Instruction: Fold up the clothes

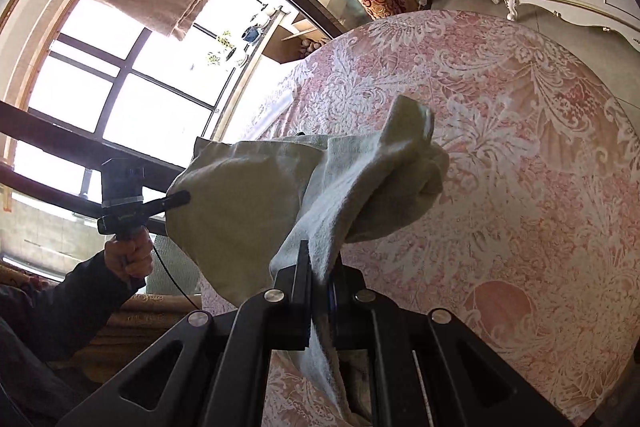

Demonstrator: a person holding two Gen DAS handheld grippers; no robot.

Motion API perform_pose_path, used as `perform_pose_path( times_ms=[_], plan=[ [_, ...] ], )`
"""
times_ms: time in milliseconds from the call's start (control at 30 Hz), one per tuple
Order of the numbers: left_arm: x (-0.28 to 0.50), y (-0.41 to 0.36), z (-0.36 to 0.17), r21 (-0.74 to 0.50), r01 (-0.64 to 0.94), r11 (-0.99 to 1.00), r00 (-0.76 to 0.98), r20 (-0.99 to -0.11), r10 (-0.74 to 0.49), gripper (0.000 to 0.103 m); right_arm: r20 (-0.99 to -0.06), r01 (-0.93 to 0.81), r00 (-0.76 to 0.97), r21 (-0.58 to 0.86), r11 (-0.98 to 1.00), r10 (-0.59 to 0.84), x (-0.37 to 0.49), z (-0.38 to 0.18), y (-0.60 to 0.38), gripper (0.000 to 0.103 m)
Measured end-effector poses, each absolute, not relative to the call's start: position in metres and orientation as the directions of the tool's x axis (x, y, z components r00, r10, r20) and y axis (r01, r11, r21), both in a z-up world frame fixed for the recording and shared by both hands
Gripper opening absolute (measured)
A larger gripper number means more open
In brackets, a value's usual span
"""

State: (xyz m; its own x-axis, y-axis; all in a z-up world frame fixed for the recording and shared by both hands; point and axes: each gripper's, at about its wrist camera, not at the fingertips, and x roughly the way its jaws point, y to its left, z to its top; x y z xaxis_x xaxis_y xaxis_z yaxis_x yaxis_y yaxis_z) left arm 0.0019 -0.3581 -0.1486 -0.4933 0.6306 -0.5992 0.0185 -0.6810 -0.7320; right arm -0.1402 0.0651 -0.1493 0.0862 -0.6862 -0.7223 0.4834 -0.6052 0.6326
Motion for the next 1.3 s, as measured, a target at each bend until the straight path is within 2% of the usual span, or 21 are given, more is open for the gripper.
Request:
perform_pose_path(
  times_ms=[200, 333, 467, 700, 900, 1033, 1133, 1300],
  plan=[
    [0.055, -0.388, -0.094, -0.737, 0.074, -0.672, -0.641, -0.552, 0.534, 0.007, -0.714, 0.635, 0.134, 0.594, -0.493, -0.687, -0.151, -0.085, 0.009, 0.005],
    [0.11, -0.394, -0.076, -0.744, 0.177, -0.644, -0.759, -0.52, 0.392, 0.007, -0.729, 0.743, 0.208, 0.551, -0.379, -0.652, -0.163, -0.055, -0.053, 0.005],
    [0.16, -0.374, -0.082, -0.744, 0.284, -0.605, -0.829, -0.507, 0.235, 0.007, -0.77, 0.841, 0.286, 0.487, -0.236, -0.57, -0.17, -0.046, -0.127, 0.005],
    [0.208, -0.325, -0.109, -0.71, 0.424, -0.563, -0.858, -0.514, 0.003, 0.007, -0.869, 0.932, 0.339, 0.362, 0.004, -0.359, -0.166, -0.072, -0.233, 0.005],
    [0.226, -0.313, -0.144, -0.676, 0.524, -0.517, -0.826, -0.551, -0.117, 0.007, -0.922, 0.956, 0.287, 0.257, 0.142, -0.261, -0.157, -0.106, -0.3, 0.005],
    [0.232, -0.311, -0.189, -0.658, 0.619, -0.429, -0.769, -0.619, -0.159, 0.007, -0.949, 0.96, 0.239, 0.198, 0.197, -0.208, -0.146, -0.137, -0.329, 0.005],
    [0.233, -0.308, -0.222, -0.648, 0.668, -0.366, -0.728, -0.67, -0.143, 0.007, -0.962, 0.964, 0.218, 0.186, 0.189, -0.165, -0.142, -0.173, -0.339, 0.005],
    [0.229, -0.3, -0.238, -0.634, 0.689, -0.35, -0.703, -0.703, -0.111, 0.008, -0.977, 0.979, 0.166, 0.147, 0.144, -0.136, -0.141, -0.211, -0.335, 0.005]
  ],
)
